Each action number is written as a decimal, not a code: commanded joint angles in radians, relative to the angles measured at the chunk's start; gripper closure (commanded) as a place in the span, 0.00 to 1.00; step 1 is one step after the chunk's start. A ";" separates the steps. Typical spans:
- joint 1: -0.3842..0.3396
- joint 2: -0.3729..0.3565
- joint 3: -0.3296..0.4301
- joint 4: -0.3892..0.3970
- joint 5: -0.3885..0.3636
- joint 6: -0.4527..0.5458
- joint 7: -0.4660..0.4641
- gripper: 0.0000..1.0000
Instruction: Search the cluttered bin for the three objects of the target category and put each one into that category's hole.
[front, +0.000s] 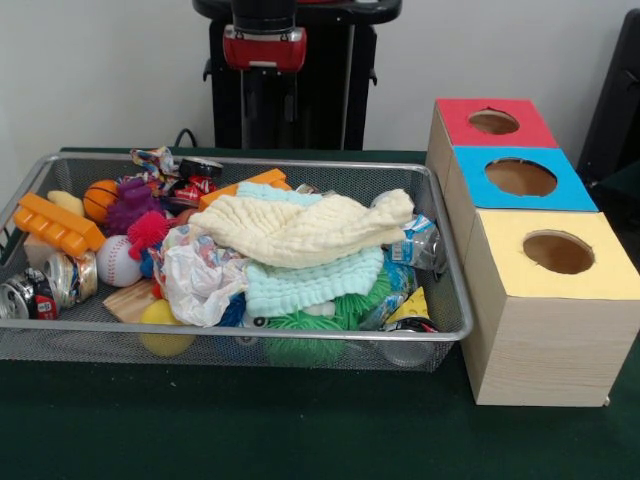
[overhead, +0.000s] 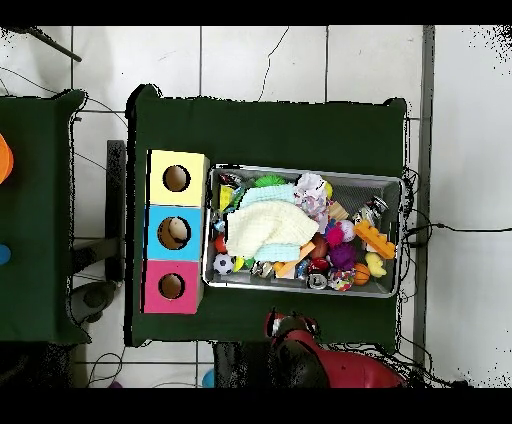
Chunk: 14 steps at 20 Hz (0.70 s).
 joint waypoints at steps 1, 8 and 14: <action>-0.010 -0.009 0.109 -0.153 -0.028 0.112 0.010 0.00; -0.001 -0.018 0.112 -0.160 -0.019 0.137 0.010 0.00; 0.074 0.129 0.018 -0.231 -0.035 0.006 0.064 0.00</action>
